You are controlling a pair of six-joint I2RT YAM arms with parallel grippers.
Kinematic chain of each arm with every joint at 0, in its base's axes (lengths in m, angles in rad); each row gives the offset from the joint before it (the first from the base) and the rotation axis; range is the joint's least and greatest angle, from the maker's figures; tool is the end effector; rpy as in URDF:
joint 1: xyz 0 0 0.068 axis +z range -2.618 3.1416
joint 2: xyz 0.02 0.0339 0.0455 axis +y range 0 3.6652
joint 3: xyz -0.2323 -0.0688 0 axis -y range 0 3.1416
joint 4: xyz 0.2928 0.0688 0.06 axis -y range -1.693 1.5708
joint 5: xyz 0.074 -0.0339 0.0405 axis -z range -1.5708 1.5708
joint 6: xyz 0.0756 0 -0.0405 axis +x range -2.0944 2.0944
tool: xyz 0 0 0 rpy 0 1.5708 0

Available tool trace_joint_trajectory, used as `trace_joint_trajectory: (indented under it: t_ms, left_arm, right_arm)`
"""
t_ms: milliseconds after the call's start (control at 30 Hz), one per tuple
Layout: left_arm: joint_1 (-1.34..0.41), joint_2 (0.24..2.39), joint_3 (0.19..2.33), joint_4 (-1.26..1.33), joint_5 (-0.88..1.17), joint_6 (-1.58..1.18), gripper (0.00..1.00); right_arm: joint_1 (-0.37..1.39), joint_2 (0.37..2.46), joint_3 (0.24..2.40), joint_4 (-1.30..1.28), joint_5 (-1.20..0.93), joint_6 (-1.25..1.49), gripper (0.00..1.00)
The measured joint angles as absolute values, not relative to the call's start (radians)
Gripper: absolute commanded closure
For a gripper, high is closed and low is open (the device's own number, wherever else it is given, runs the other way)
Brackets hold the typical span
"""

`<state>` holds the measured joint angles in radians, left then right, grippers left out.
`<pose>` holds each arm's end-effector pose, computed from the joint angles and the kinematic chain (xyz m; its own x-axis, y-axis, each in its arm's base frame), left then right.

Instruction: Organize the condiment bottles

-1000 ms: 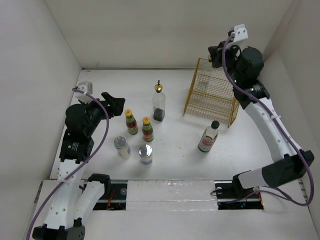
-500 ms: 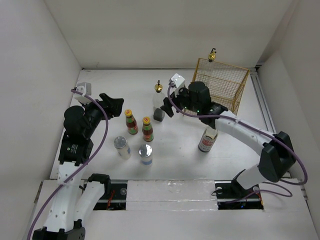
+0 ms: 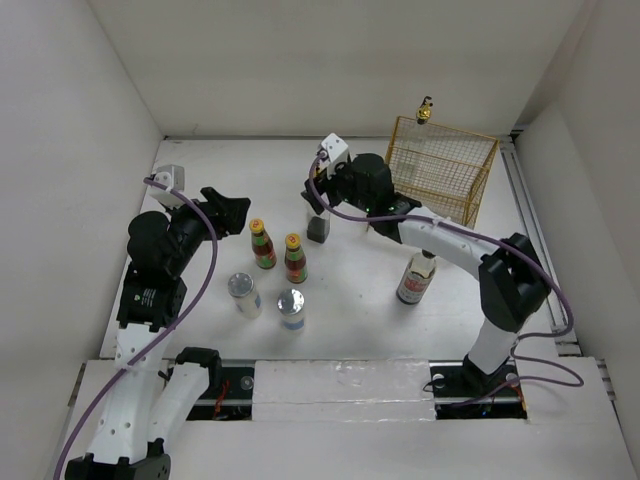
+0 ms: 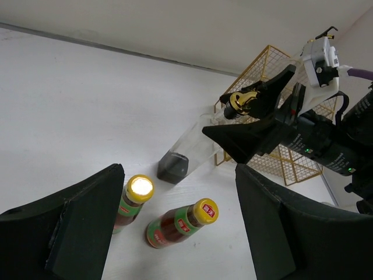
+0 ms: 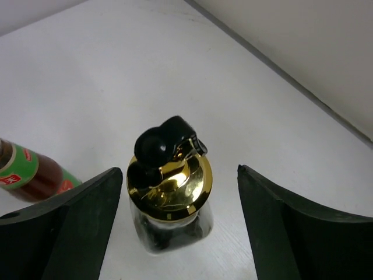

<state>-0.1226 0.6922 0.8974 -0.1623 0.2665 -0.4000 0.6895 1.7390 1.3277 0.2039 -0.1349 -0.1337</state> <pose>0.2580 -0.0518 0.3865 -0.1084 -0.3652 -0.9246 0.3658 0.8502 -0.3787 0.3770 0.3240 0.2498 -0.0599 -0.2206 -0.9735 -0.7466 0.6573 -0.1030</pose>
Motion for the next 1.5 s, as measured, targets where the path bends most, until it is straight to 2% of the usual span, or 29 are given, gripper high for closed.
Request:
trace_joint_trajectory:
  t_ms: [33, 133, 167, 233, 267, 400, 633, 800, 1067, 1300, 1500]
  left_arm:
    - [-0.123, 0.693, 0.897, -0.162, 0.269, -0.4, 0.27]
    - [-0.123, 0.693, 0.897, -0.162, 0.276, -0.4, 0.27]
    - [-0.123, 0.693, 0.897, -0.162, 0.277, -0.4, 0.27]
    - [-0.123, 0.693, 0.897, -0.162, 0.279, -0.4, 0.27]
    - [-0.123, 0.693, 0.897, -0.162, 0.28, -0.4, 0.27]
    - [-0.123, 0.693, 0.897, -0.162, 0.281, -0.399, 0.27]
    - [-0.123, 0.693, 0.897, -0.162, 0.281, -0.399, 0.27]
    - [-0.123, 0.692, 0.897, -0.162, 0.281, -0.398, 0.27]
    - [-0.123, 0.692, 0.897, -0.162, 0.278, -0.398, 0.27]
    - [-0.123, 0.692, 0.897, -0.162, 0.277, -0.398, 0.27]
    - [-0.123, 0.688, 0.897, -0.162, 0.27, -0.398, 0.27]
  right_arm:
    - [0.69, 1.749, 1.329, 0.224, -0.132, -0.131, 0.24]
    - [0.69, 1.781, 1.34, 0.263, -0.128, -0.115, 0.38]
    - [0.69, 1.79, 1.345, 0.268, -0.127, -0.11, 0.51]
    - [0.69, 1.8, 1.349, 0.283, -0.127, -0.096, 0.56]
    - [0.69, 1.801, 1.349, 0.294, -0.127, -0.091, 0.73]
    - [0.7, 1.801, 1.348, 0.308, -0.112, -0.081, 0.93]
    - [0.712, 1.719, 1.369, 0.184, -0.059, -0.078, 0.98]
    - [0.698, 1.594, 1.513, 0.056, 0.011, -0.084, 1.0]
    - [0.482, 1.4, 1.646, 0.051, 0.103, -0.085, 1.0]
    - [0.267, 1.457, 1.768, -0.041, 0.146, -0.093, 1.0]
    - [0.196, 1.576, 1.872, -0.136, 0.159, -0.089, 1.0]
